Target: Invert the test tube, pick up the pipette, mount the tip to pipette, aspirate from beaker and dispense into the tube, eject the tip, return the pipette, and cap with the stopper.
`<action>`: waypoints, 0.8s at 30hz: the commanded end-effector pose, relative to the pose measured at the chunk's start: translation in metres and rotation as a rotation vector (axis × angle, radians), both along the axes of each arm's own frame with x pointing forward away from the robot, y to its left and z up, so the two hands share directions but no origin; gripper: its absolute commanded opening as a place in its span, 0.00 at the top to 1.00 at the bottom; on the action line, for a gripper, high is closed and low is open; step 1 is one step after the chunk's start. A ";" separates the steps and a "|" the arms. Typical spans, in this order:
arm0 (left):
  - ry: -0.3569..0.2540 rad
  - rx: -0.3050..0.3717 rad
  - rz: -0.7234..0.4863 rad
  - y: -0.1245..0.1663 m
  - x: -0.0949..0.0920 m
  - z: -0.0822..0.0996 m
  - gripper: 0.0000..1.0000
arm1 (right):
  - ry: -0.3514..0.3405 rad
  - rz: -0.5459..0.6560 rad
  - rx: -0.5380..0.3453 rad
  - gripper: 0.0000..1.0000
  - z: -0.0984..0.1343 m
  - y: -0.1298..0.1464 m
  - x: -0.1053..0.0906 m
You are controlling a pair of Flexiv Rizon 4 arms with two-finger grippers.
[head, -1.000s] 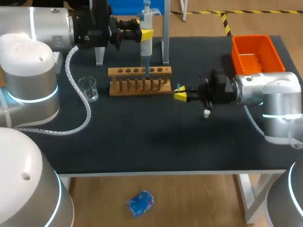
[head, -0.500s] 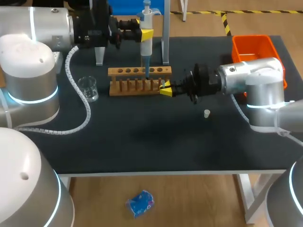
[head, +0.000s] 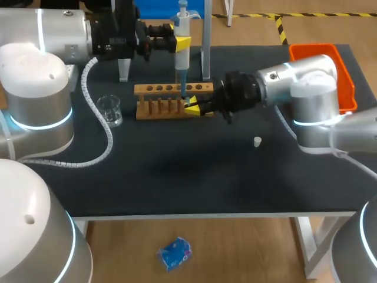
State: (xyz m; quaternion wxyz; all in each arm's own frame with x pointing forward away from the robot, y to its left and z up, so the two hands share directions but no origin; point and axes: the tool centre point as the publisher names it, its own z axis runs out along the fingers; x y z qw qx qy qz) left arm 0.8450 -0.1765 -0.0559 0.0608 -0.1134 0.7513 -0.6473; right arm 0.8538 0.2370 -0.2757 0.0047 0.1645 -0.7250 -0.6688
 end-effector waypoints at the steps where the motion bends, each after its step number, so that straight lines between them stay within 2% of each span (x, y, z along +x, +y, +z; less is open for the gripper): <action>1: 0.002 0.003 -0.003 0.002 0.000 0.001 1.00 | -0.003 0.005 0.002 1.00 0.002 0.003 -0.001; 24: 0.002 0.003 -0.003 0.002 0.000 0.001 1.00 | -0.011 0.031 0.019 1.00 0.012 0.007 -0.012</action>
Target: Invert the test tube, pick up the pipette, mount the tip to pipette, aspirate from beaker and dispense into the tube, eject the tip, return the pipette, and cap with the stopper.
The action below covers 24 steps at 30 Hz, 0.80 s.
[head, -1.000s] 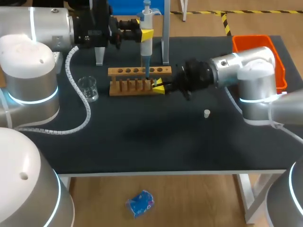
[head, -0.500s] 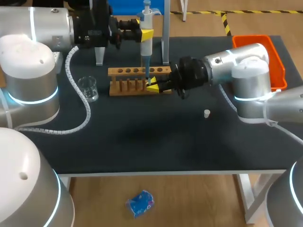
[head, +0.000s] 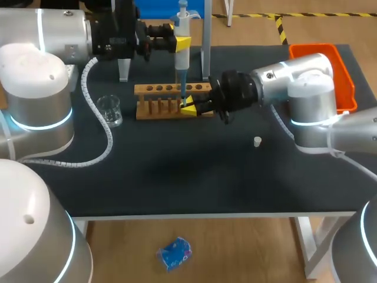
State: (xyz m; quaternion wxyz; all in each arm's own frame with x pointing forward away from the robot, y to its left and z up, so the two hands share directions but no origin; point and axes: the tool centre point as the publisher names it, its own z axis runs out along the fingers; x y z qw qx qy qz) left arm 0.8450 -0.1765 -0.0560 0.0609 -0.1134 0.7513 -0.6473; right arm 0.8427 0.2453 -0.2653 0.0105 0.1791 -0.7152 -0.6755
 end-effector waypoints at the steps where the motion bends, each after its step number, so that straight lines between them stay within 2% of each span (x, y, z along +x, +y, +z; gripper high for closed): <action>1: 0.002 0.003 -0.003 0.002 0.000 0.001 1.00 | -0.003 -0.001 -0.002 1.00 0.002 -0.001 -0.001; 19: 0.002 0.003 -0.003 0.002 0.000 0.001 1.00 | 0.019 0.000 0.016 1.00 0.008 0.003 -0.002; 24: 0.002 0.003 -0.003 0.002 0.000 0.001 1.00 | 0.065 -0.005 0.035 1.00 0.008 0.001 -0.003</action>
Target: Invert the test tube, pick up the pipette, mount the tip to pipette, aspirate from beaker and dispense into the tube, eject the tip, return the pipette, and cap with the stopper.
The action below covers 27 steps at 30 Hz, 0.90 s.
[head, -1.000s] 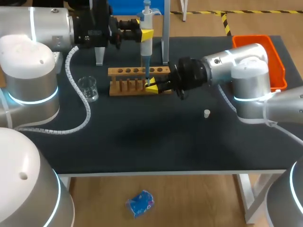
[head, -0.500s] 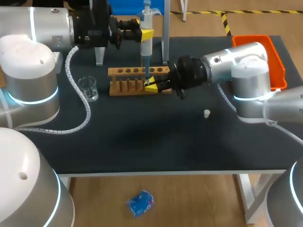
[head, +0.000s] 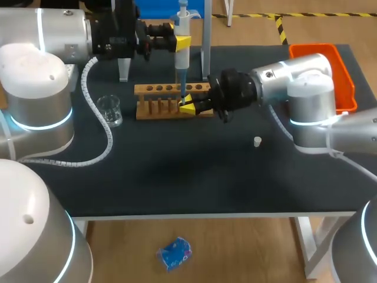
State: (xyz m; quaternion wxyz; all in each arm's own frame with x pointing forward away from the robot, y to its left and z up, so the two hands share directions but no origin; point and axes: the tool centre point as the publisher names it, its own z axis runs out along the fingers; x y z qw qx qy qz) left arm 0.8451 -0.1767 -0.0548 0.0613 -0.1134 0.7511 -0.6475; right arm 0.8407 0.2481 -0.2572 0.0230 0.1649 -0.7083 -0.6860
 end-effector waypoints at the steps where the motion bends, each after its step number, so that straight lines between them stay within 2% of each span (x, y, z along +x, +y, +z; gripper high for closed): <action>1: 0.003 0.003 -0.004 0.002 0.000 0.000 1.00 | 0.029 -0.005 0.018 1.00 0.001 -0.002 -0.001; 6: 0.003 0.003 -0.004 0.002 0.000 0.000 1.00 | 0.084 -0.007 0.041 1.00 0.001 -0.002 -0.003; 14: 0.003 0.003 -0.004 0.002 0.000 0.000 1.00 | 0.220 -0.015 0.093 1.00 0.005 -0.001 -0.005; 19: 0.003 0.003 -0.004 0.002 0.000 0.000 1.00 | 0.252 -0.020 0.100 1.00 0.008 -0.001 -0.006; 27: 0.003 0.003 -0.004 0.002 0.000 0.000 1.00 | 0.227 -0.023 0.086 1.00 0.011 -0.002 -0.006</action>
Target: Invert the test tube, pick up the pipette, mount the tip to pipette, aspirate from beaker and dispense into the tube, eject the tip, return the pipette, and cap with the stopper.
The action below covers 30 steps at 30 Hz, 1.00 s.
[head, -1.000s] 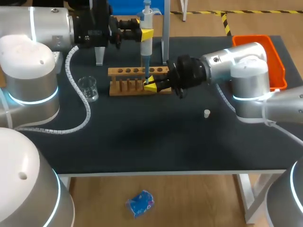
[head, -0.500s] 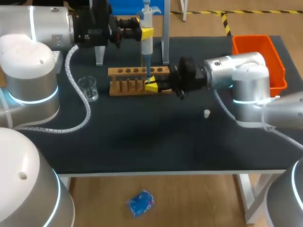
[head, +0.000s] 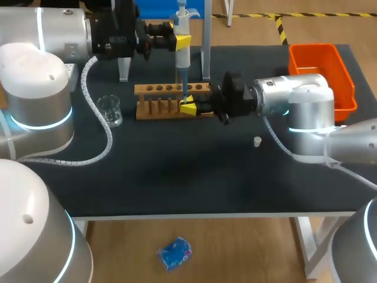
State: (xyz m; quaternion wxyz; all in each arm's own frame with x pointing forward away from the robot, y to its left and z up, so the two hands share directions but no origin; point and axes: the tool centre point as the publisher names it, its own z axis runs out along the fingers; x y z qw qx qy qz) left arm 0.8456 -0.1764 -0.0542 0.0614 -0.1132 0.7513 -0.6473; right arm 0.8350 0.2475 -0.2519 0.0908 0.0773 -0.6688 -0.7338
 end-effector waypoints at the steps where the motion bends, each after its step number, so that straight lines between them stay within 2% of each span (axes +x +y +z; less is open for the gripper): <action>1: 0.003 0.003 -0.004 0.002 -0.001 -0.001 1.00 | -0.009 -0.001 -0.010 1.00 0.007 -0.001 0.000; 12: 0.003 0.003 -0.004 0.002 -0.001 -0.001 1.00 | -0.036 -0.002 0.002 1.00 0.020 -0.002 0.002; 16: 0.003 0.003 -0.004 0.002 -0.001 -0.001 1.00 | -0.022 0.032 -0.016 1.00 0.020 -0.004 0.002; 30: 0.003 0.003 -0.004 0.002 -0.001 -0.001 1.00 | -0.022 0.032 -0.016 1.00 0.020 -0.004 0.002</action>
